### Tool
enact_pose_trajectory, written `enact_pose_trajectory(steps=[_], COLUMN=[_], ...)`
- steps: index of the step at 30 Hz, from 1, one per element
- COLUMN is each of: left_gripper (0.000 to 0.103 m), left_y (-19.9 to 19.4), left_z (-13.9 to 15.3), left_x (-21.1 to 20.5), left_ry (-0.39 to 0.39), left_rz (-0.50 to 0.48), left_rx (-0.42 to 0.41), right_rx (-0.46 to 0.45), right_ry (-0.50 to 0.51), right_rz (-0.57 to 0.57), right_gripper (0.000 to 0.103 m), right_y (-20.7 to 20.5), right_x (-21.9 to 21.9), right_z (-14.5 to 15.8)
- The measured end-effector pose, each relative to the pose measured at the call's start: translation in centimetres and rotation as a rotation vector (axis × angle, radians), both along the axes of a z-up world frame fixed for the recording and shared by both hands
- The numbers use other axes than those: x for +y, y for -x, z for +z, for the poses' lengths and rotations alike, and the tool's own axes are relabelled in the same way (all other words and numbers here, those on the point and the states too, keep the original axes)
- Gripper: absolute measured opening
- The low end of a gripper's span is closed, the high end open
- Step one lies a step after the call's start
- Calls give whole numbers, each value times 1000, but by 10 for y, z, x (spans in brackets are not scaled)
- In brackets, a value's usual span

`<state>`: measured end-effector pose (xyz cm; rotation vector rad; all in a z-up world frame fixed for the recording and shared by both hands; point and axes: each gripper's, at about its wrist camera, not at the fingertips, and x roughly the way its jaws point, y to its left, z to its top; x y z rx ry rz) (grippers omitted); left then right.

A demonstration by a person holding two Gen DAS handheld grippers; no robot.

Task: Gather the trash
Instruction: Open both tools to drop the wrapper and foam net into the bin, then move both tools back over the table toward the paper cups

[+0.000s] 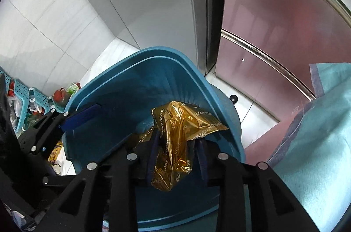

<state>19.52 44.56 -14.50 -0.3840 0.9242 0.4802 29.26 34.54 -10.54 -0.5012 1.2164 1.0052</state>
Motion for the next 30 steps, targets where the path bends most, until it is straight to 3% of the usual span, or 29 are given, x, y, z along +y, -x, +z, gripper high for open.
enact_pose_trajectory(steps=[2, 4, 9, 11, 13, 16, 18, 23, 30], left_gripper=[67, 70, 76, 78, 86, 97, 97, 97, 97], left_y=[4, 9, 28, 34, 46, 58, 67, 83, 109], left_z=[6, 11, 25, 35, 49, 72, 89, 121, 157], left_x=[-1, -2, -4, -7, -12, -28, -43, -93, -186], left_ry=[-14, -24, -48, -62, -78, -108, -123, -152, -237], left_rz=[-2, 0, 14, 17, 16, 8, -8, -64, -162], left_rx=[-11, -15, -42, -63, -102, -175, -219, -303, -414], right_rx=[2, 0, -2, 7, -10, -73, -150, -253, -451], right_ry=[-6, -10, -29, -84, -132, -238, -281, -409, -517], right_rz=[-7, -12, -21, -39, -48, -62, -81, -161, -273], right_gripper=[48, 54, 56, 57, 61, 74, 75, 93, 96], right_y=[-3, -5, -7, -9, -8, -1, 6, 21, 67], right_x=[-1, -4, -11, -19, -31, -61, -84, -158, -267], right_z=[1, 3, 7, 19, 33, 65, 87, 128, 157])
